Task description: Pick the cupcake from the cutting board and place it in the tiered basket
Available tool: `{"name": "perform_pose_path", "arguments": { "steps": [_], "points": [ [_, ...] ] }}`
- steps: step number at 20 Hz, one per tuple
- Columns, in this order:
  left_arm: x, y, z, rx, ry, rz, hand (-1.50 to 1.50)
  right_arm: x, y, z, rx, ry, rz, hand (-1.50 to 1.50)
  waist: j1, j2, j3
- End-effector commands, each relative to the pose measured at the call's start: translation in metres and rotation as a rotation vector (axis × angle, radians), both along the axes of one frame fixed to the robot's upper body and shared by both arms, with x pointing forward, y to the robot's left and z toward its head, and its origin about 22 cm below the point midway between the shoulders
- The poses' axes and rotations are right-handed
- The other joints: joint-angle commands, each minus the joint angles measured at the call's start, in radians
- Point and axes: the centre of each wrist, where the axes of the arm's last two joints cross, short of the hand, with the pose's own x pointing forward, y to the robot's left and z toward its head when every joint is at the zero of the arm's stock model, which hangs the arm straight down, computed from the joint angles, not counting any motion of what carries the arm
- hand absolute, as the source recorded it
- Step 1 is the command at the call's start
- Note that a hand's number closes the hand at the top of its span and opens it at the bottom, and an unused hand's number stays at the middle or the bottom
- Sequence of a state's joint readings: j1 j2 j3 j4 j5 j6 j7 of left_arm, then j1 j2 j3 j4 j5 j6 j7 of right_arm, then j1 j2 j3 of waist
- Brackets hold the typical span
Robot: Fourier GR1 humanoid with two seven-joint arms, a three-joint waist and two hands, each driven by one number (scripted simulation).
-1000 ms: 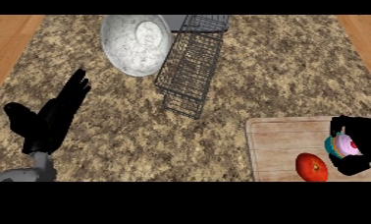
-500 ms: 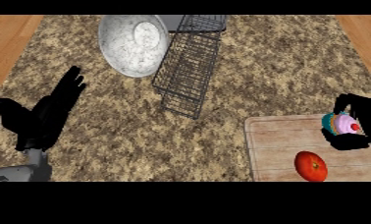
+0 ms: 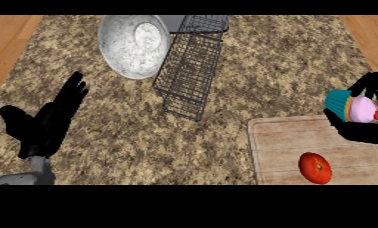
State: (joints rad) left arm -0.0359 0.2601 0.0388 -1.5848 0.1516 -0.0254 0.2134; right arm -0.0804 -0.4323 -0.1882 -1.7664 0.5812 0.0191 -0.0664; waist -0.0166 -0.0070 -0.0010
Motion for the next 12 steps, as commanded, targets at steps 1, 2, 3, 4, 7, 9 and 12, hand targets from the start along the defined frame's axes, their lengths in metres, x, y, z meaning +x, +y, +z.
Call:
{"name": "perform_pose_path", "arguments": {
  "steps": [1, 2, 3, 4, 7, 9, 12],
  "points": [
    [0.009, -0.011, -0.002, 0.0, -0.008, -0.002, 0.0, -0.016, 0.029, 0.033, 0.058, -0.017, 0.074, 1.5, 0.008, 0.004, 0.0],
    [0.004, 0.002, -0.008, 0.004, 0.018, -0.014, 0.0, -0.003, 0.037, 0.048, 0.063, -0.006, 0.082, 1.5, 0.014, 0.006, 0.0],
    [0.012, -0.014, 0.007, -0.005, -0.014, -0.008, 0.0, -0.02, 0.049, 0.057, 0.046, -0.013, 0.098, 1.5, 0.009, 0.004, 0.0],
    [0.008, -0.02, -0.006, 0.001, -0.008, -0.002, 0.0, -0.02, 0.052, 0.066, 0.049, 0.004, 0.108, 1.5, 0.012, 0.005, 0.0],
    [0.007, -0.008, 0.008, 0.003, -0.014, -0.027, 0.0, -0.007, 0.099, 0.081, 0.04, 0.025, 0.127, 1.5, 0.026, 0.006, 0.0],
    [0.011, 0.004, 0.01, 0.016, -0.007, -0.028, 0.0, -0.002, 0.107, 0.092, 0.048, 0.012, 0.147, 1.5, 0.022, 0.006, 0.0],
    [0.012, -0.001, 0.001, 0.001, 0.002, -0.047, 0.0, 0.016, 0.152, 0.105, 0.047, 0.018, 0.162, 1.5, 0.033, 0.008, -0.001]
  ]
}}
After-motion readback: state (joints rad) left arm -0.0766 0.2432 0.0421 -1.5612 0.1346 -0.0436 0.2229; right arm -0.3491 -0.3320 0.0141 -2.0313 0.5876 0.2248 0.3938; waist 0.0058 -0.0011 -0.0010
